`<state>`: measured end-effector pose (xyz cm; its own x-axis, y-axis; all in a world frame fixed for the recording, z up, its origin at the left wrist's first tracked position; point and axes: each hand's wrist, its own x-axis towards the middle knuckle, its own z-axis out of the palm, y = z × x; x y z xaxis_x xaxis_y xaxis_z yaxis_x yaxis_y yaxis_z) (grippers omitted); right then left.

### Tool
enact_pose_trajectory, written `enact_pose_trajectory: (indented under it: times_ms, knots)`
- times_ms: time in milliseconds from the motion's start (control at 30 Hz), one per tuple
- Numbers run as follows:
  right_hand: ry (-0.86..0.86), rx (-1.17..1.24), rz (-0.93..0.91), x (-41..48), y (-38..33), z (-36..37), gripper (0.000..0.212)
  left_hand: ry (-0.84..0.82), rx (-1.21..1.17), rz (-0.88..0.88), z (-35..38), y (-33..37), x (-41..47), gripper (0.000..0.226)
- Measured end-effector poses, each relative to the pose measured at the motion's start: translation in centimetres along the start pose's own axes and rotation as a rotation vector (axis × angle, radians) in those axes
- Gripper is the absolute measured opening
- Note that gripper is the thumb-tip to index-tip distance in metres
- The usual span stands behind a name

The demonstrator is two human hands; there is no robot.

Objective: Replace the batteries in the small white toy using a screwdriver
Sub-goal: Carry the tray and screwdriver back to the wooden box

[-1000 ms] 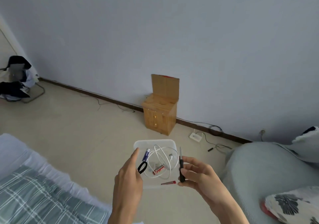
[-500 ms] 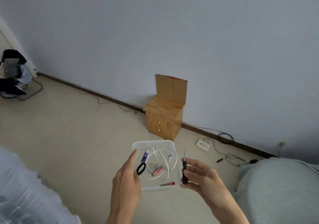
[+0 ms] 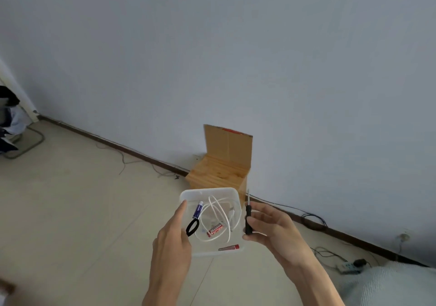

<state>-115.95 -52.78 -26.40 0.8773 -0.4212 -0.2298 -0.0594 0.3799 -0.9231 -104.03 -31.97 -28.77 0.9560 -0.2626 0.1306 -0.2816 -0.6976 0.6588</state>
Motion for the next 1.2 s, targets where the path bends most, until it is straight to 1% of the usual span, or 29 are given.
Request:
enact_pose_trajectory:
  times_ms: [267,600,767,967,1200]
  knots:
    - [0.015,0.012,0.006,8.6,-1.1,3.3,0.032,-0.019,-0.014,0.007,0.0,-0.5,9.2,0.071]
    - [0.088,0.053,-0.02,20.0,0.1,13.4,0.031,-0.033,0.021,0.094,-3.9,-7.1,23.9,0.071]
    - [0.128,0.069,-0.022,23.9,0.4,16.9,0.031,-0.088,0.041,0.119,-5.0,-10.0,29.7,0.073]
    - [0.191,0.04,-0.025,28.6,-0.7,18.6,0.031,-0.139,0.02,0.167,-4.1,-11.0,36.0,0.073]
    - [0.257,0.016,-0.003,36.1,-1.3,18.0,0.031,-0.161,0.04,0.23,0.0,-10.5,45.1,0.072]
